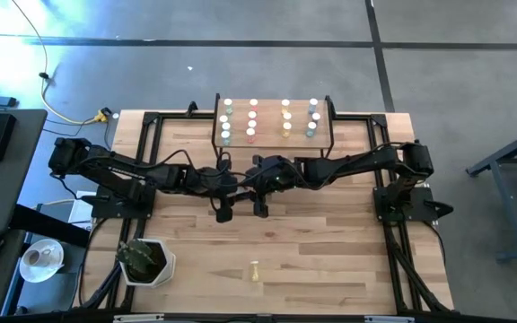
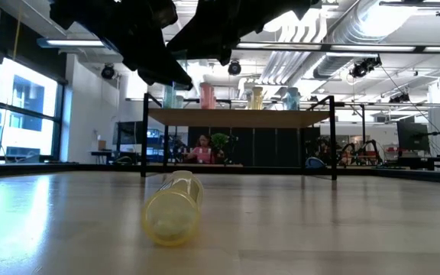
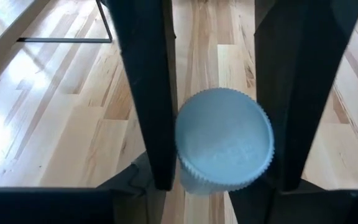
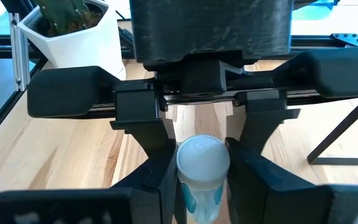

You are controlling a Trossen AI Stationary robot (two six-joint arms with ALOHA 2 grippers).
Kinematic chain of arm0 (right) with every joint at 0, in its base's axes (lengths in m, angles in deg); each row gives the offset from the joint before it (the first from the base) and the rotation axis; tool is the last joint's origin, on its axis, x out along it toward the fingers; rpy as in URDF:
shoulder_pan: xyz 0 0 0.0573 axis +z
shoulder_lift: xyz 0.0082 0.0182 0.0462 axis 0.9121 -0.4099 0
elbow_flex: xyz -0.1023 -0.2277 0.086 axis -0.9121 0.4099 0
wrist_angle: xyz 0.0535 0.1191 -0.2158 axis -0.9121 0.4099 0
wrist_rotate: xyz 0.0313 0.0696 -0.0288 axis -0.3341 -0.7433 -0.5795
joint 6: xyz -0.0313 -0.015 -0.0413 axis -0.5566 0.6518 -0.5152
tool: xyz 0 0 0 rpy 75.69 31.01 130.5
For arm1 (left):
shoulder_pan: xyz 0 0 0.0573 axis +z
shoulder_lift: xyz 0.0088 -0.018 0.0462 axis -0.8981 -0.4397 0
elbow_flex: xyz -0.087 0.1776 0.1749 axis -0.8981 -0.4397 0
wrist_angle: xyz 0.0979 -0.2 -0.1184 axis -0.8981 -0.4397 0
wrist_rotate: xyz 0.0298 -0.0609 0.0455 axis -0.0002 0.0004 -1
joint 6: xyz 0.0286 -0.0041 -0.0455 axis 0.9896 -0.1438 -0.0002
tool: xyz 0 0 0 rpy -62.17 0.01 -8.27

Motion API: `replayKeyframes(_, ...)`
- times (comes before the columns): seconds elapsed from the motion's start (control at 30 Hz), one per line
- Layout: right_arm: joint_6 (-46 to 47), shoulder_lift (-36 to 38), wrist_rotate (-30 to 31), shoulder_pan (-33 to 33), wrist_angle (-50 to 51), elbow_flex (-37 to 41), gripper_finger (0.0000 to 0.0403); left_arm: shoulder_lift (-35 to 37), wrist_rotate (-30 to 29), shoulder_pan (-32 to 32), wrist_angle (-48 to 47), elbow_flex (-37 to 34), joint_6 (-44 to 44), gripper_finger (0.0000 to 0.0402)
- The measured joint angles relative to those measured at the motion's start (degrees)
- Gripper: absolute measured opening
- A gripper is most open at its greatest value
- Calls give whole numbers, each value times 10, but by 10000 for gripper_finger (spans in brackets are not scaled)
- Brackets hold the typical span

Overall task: Pick and place medicine bottles onto shelf by color
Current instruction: Put the blue pill bottle on the shelf

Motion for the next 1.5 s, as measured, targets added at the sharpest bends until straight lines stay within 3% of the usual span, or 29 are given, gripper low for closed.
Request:
replayKeyframes(0.4,0,17,3,0,10,0,103,0,4,0,0,0,0,200)
replayKeyframes(0.63,0,51,13,0,49,0,103,3,7,0,-8,0,-15,205)
replayKeyframes(0.83,-1,105,93,0,108,0,103,3,8,0,-9,0,-15,207)
replayKeyframes(1.13,-46,223,158,0,182,0,103,3,7,0,-17,0,-15,205)
replayKeyframes(1.5,-32,335,339,0,282,4,103,3,6,0,-18,0,-15,205)
